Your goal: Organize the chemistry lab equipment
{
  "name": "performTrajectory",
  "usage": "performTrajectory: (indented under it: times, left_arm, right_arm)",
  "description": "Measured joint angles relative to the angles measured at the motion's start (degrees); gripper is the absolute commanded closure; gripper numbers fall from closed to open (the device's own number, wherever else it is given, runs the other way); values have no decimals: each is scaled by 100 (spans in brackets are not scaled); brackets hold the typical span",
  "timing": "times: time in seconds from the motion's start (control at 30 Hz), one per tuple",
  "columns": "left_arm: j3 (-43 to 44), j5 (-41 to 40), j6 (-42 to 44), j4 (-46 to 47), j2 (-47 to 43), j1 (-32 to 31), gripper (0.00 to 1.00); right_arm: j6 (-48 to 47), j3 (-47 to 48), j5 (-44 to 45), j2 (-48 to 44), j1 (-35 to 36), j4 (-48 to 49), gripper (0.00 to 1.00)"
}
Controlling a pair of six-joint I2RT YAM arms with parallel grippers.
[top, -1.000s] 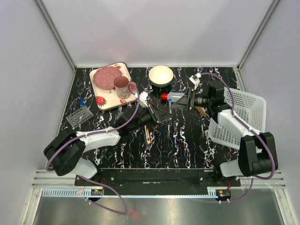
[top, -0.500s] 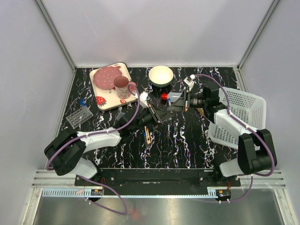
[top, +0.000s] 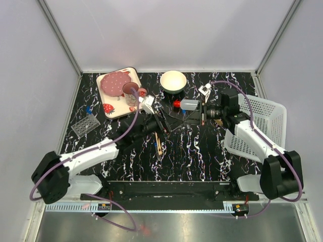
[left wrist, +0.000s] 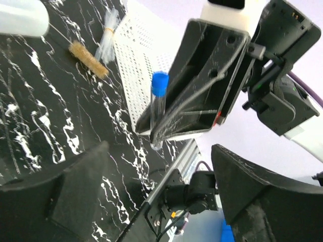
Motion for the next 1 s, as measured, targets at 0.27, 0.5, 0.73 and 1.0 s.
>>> performTrajectory:
  times: [0.27,0.5,0.73,1.0]
  left_arm:
    - [1130,195,730,-1912,-249,313,15]
    - [1598,660,791,-2330,400,319,33]
    - [2114,861,859,-2660,1003,293,45]
    - [2328,920,927,-2839,1182,199,62]
  right_arm:
    - [-1222,-2,-341,-173,2,-649,87]
    - [-1655,-11,-516,-173,9,-883,87]
    - [-1827,-63,-577,-190,17,-968,86]
    - [-1912,-68,-575,-205,26,-988,86]
